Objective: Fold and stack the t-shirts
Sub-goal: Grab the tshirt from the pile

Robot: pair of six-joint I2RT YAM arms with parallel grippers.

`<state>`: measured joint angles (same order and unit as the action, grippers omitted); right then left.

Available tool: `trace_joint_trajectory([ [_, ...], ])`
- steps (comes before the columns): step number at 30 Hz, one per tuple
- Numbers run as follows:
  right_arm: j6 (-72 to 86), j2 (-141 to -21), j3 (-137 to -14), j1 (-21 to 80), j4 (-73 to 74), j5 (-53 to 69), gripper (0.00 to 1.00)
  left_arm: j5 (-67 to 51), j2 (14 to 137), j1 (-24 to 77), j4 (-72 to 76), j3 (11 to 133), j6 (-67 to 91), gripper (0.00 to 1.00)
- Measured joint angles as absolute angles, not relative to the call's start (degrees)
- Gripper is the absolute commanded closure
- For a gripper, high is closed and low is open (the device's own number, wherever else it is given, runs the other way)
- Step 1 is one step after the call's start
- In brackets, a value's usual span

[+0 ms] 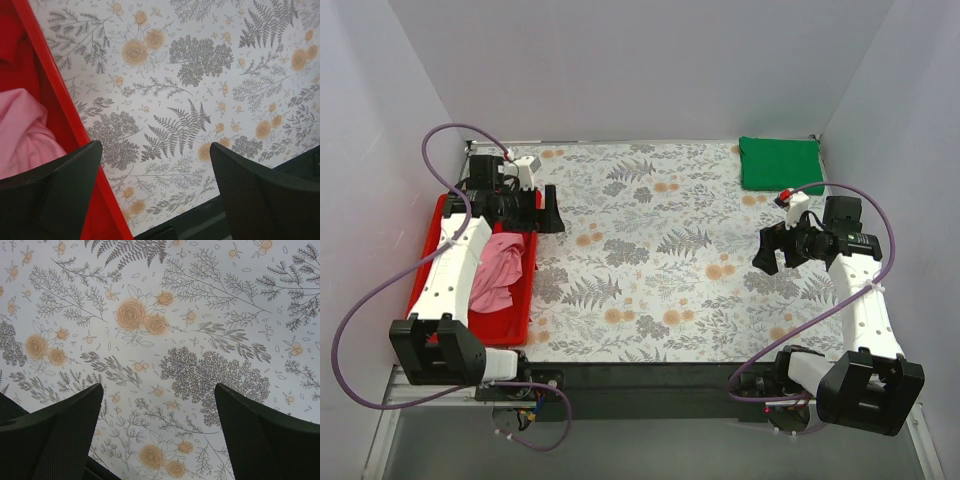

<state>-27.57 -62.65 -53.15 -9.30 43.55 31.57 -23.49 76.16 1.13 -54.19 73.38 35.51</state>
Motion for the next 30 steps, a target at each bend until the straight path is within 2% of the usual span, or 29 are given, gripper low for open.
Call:
trace_joint_trajectory([
  [4,-27.6,-62.9,-53.1,-9.3,43.5,31.7,0.02,-25.0,81.2,-4.1,-57.7,84.0,31.9,0.11],
  [7,-27.6,-63.1,-53.1,-9.3,43.5,31.7,0.02,-27.0,86.9,-12.5,-60.4,94.8,26.6,0.11],
  [10,-27.8,-63.1,-53.1,-9.3,43.5,31.7,0.02,-25.4,90.5,-18.2,-62.0,99.1,20.0,0.12],
  [19,-28.1,-63.8,-53.1,-9.3,43.5,31.7,0.01,-18.3,92.2,-18.6,-63.0,85.4,-0.3,0.13],
  [30,-28.3,-66.0,-53.1,-9.3,43.5,31.7,0.02,-13.3,95.8,-16.3,-56.4,74.3,-7.8,0.17],
])
